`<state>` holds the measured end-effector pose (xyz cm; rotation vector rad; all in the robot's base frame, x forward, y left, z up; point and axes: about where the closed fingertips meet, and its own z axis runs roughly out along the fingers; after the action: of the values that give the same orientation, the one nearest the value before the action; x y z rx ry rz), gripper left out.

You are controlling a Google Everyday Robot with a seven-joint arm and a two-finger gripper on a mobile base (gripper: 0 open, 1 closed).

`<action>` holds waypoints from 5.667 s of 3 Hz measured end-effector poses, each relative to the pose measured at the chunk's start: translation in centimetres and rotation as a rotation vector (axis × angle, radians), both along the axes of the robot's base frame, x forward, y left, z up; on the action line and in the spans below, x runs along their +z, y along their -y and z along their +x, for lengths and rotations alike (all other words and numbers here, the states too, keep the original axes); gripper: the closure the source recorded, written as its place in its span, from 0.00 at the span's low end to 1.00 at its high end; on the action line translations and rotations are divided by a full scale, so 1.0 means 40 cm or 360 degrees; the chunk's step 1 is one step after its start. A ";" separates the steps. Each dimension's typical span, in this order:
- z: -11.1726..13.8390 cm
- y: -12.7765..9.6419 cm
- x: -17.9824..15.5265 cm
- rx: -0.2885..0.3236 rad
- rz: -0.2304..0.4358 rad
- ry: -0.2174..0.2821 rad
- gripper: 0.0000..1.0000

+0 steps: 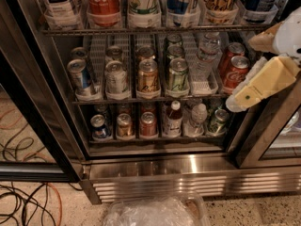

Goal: Pick 7up can from top shelf of fridge

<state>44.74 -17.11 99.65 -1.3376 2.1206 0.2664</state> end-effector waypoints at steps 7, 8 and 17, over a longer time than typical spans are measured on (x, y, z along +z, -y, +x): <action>0.127 -0.301 0.031 -0.0489 0.0886 0.0420 0.00; 0.149 -0.295 0.058 -0.0543 0.0914 0.0491 0.00; 0.217 -0.576 -0.089 -0.0734 0.1027 0.1154 0.00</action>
Offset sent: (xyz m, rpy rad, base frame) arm 0.0021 0.0207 0.0096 0.0355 -0.0552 0.0143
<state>53.42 5.92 96.07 -0.4408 1.4667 0.2016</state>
